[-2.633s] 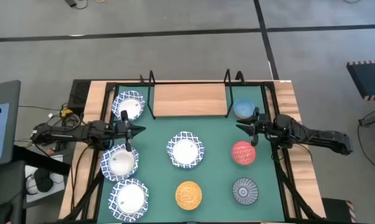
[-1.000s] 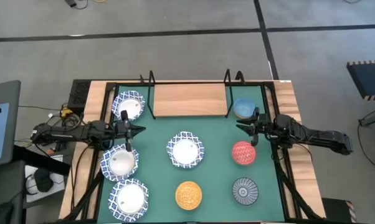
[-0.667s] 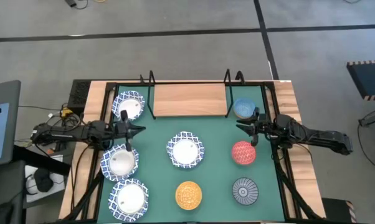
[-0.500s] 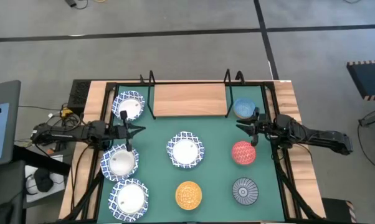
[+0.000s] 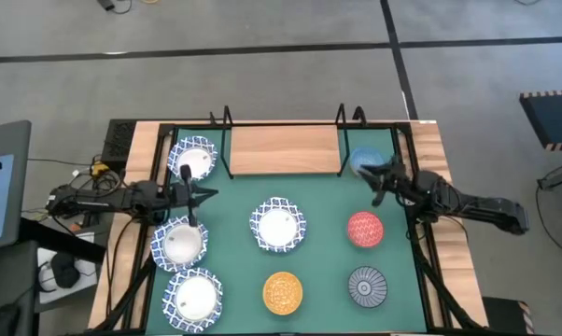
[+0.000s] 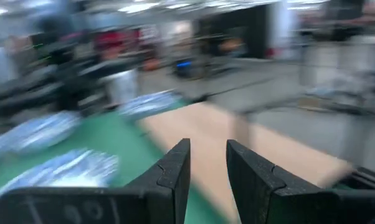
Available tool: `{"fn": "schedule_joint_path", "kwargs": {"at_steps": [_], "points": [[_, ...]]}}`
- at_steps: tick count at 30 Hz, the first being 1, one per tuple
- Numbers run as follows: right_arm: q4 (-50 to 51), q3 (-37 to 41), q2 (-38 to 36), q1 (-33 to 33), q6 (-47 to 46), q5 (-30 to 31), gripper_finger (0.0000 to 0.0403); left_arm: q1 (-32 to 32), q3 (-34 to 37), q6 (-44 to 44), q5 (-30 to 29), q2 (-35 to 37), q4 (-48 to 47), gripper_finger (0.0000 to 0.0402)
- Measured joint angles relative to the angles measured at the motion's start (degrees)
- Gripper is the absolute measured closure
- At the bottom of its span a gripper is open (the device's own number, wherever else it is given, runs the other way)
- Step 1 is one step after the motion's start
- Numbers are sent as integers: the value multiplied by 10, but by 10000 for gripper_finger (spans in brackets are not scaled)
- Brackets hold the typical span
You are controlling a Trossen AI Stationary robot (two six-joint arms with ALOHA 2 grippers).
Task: Place and stack bowls onto a shelf
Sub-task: Put the light blue patterned bowl on the shelf
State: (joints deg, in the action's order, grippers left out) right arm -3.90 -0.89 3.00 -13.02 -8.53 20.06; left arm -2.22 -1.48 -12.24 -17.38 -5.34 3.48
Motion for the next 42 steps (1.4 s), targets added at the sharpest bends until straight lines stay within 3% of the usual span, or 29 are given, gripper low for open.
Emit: {"fn": "schedule_joint_path", "kwargs": {"at_steps": [3,8,14,22,29,42], "points": [[-1,-1,0,-15,-54,77,274,0,0,30,14,0,28,401],[16,-14,0,-39,-117,86,274,0,0,86,35,0,77,401],[61,-54,0,-66,-141,107,274,2,0,115,-31,0,106,398],[168,-64,0,-102,-194,136,274,16,0,155,-108,0,97,316],[204,-64,0,-131,-214,150,258,55,0,203,-118,-28,57,239],[226,-64,1,-162,-232,141,234,116,0,210,-145,-110,98,223]]}}
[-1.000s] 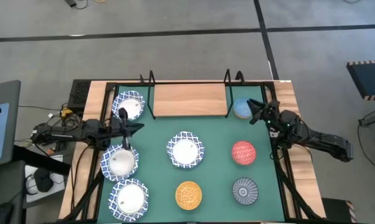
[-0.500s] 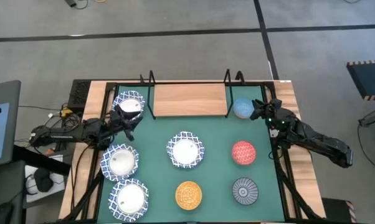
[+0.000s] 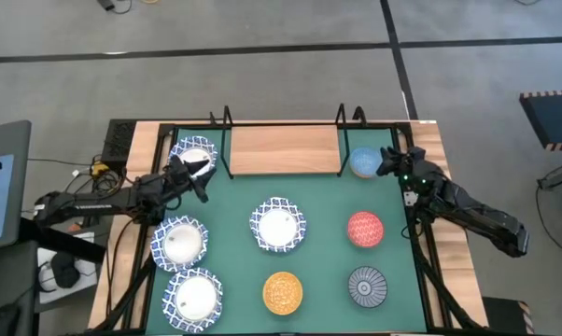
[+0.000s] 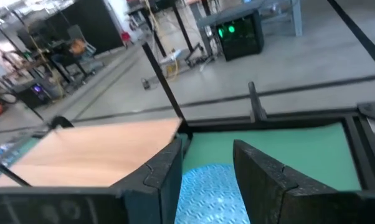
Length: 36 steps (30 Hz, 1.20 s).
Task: Place and stack bowls onto a shelf
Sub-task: Put the light blue patterned bowl on the shelf
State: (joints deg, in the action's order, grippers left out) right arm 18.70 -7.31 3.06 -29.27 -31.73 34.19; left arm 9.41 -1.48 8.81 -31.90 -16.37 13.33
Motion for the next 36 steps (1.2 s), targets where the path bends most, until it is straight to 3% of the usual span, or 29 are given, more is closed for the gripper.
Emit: {"fn": "schedule_joint_path", "kwargs": {"at_steps": [7,15,27,36], "points": [[31,-3,44,-24,-32,-18,234,8,0,27,33,-2,3,223],[141,-57,183,-94,-83,-30,233,8,0,44,74,-2,-13,223],[115,-115,390,-214,-57,-124,233,7,0,25,71,-2,-21,223],[63,-174,449,-226,-14,-151,233,8,0,25,61,-2,-5,223]]}}
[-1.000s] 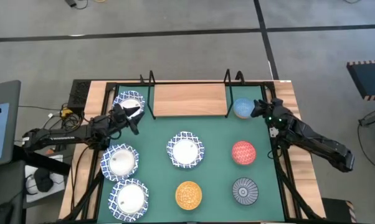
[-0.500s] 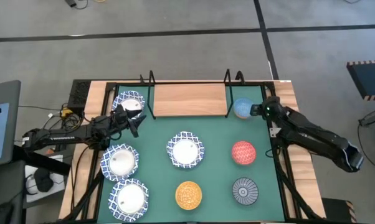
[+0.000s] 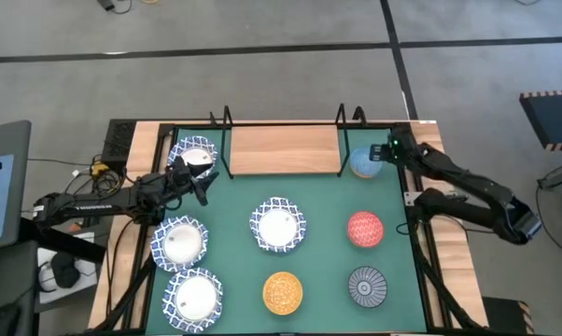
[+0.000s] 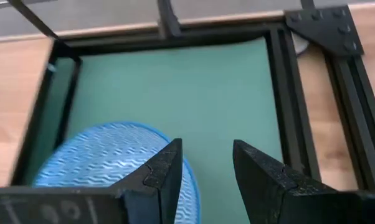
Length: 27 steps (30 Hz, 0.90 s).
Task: Place and stack bowls onto a shelf
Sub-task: Put the light blue patterned bowl on the shelf
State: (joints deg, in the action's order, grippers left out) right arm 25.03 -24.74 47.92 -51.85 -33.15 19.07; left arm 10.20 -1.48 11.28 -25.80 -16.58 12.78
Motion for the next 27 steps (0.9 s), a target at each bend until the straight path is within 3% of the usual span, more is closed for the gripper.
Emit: {"fn": "schedule_joint_path", "kwargs": {"at_steps": [10,17,23,27], "points": [[11,-1,84,0,17,-35,238,0,0,17,0,0,-20,223],[11,-1,130,0,39,-73,289,0,0,19,-1,0,-32,223],[6,-1,117,0,58,-73,361,0,0,18,-6,0,-33,223],[7,1,73,3,66,-66,362,0,0,14,-16,0,-30,223]]}}
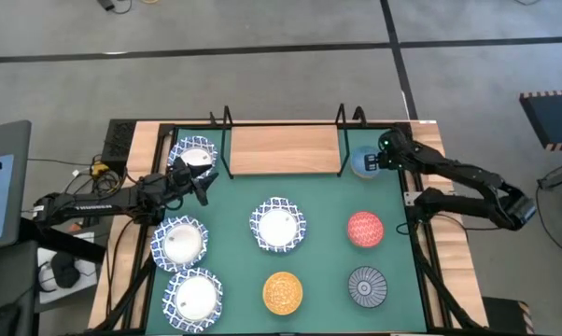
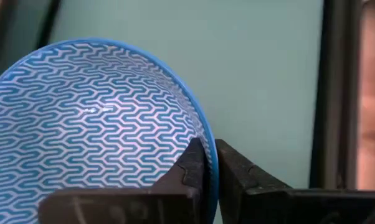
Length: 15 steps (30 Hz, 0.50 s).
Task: Place and stack bowls onto a shelf
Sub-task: Put the light blue patterned bowl on the shelf
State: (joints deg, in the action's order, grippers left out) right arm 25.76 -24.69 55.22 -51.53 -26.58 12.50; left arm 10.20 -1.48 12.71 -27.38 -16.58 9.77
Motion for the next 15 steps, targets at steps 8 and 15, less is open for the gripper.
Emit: {"fn": "schedule_joint_path", "kwargs": {"at_steps": [8,15], "points": [[5,0,-119,55,-2,142,362,0,0,0,14,0,8,223],[-56,0,-206,149,62,291,362,-15,0,-15,37,-20,74,223]]}}
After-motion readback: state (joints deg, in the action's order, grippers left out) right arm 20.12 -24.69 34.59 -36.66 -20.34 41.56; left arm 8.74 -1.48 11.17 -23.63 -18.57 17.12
